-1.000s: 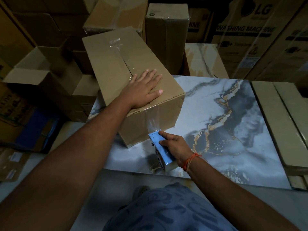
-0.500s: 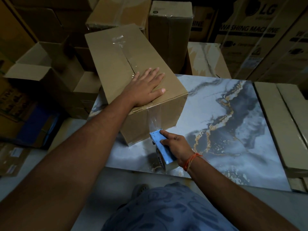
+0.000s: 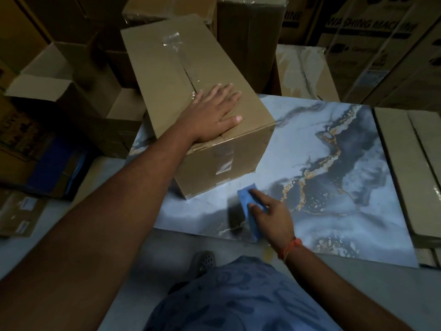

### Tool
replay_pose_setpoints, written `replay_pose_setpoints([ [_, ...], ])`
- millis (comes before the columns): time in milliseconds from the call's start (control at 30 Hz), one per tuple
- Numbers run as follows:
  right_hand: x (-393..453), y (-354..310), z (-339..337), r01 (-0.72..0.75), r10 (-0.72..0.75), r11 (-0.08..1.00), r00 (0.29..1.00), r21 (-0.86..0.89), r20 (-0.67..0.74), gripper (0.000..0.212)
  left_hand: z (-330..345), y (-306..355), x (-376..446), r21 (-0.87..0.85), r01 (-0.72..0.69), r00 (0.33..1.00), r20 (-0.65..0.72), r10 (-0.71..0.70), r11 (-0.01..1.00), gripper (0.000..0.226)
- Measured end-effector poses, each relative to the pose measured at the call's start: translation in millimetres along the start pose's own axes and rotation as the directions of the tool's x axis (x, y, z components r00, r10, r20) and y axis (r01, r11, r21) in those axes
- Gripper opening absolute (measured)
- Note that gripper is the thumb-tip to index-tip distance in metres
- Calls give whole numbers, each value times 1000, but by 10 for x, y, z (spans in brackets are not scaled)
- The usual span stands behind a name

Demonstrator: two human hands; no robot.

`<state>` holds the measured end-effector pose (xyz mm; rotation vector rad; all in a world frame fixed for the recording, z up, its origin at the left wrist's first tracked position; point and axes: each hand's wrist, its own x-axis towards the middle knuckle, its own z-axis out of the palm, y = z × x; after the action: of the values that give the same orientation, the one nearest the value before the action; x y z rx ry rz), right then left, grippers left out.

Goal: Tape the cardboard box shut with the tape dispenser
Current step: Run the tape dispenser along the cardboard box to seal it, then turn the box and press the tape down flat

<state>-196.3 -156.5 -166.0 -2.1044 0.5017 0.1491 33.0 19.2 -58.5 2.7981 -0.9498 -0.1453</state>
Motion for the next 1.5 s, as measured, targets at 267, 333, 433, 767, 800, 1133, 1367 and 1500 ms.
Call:
replay_pose_setpoints([
  [267, 184, 518, -467, 4, -145, 845, 964, -535, -222, 51, -16, 3, -1, 15, 5, 1000, 13, -6, 1000, 75],
  [333, 242, 638, -562, -12, -138, 814, 967, -581, -213, 48, -25, 18, -2, 17, 12, 1000, 18, -12, 1000, 77],
  [433, 317, 837, -630, 2, -171, 767, 964, -642, -202, 48, -57, 48, -23, 13, 22, 999, 26, -22, 1000, 80],
  [767, 379, 1064, -670, 29, -182, 685, 974, -728, -133, 78, -104, 133, -35, 33, 60, 997, 38, -62, 998, 71],
  [800, 340, 1050, -670, 6, -188, 667, 969, -745, -161, 78, -106, 144, -28, 30, 57, 997, 40, -58, 998, 71],
  [1133, -112, 12, -84, 240, -301, 950, 879, -201, -371, 62, -69, 43, 15, 35, -14, 998, 63, 12, 999, 77],
  [1367, -151, -1211, 723, 412, -299, 898, 831, 158, -469, 78, -71, -101, 55, 35, -167, 984, 71, 165, 985, 72],
  [1500, -47, -1413, 1123, 425, -281, 884, 815, 194, -507, 82, -41, -125, 72, 32, -179, 983, 56, 177, 983, 73],
])
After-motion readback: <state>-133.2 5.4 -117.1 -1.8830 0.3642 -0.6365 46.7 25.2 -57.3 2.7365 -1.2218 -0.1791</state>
